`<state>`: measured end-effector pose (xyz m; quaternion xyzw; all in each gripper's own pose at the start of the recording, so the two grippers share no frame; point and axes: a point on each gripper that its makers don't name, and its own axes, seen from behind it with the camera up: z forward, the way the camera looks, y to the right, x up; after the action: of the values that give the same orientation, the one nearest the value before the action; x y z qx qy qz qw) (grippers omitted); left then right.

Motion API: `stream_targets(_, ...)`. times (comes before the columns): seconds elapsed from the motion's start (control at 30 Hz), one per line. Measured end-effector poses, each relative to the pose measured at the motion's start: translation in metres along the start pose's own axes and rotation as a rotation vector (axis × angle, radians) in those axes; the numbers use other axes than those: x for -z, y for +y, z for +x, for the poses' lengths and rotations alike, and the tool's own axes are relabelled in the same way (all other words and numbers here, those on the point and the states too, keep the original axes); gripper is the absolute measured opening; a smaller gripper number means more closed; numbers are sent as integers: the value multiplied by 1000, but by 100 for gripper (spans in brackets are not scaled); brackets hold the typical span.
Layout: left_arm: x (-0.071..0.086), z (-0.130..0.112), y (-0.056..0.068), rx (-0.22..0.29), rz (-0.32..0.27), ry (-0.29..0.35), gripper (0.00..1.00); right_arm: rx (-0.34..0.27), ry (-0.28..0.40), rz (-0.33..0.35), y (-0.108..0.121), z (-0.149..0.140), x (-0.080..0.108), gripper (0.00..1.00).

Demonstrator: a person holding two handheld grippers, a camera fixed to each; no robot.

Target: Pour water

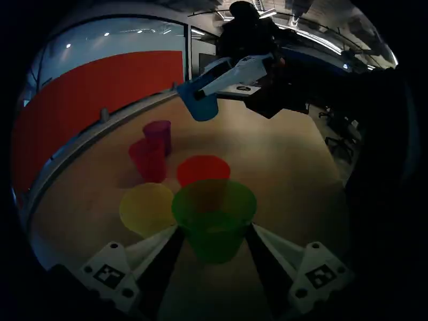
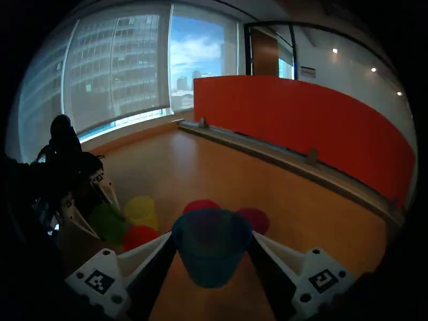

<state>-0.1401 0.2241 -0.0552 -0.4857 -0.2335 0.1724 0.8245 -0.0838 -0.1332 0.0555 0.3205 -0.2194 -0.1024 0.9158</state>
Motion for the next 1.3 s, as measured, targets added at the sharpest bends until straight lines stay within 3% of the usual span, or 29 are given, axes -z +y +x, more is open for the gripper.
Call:
stream_targets(0.5, -12, -22, 1, -39, -33, -99, 79, -2, -14, -2, 3, -8, -3, 90)
stream_targets(1.07, -10, -37, -4, -31, -29, -117, 79, -1, -28, 10, -4, -15, -5, 89)
stream_targets(1.3, -9, -35, -6, -39, -14, -120, 85, -1, -35, 17, -8, -18, -8, 89)
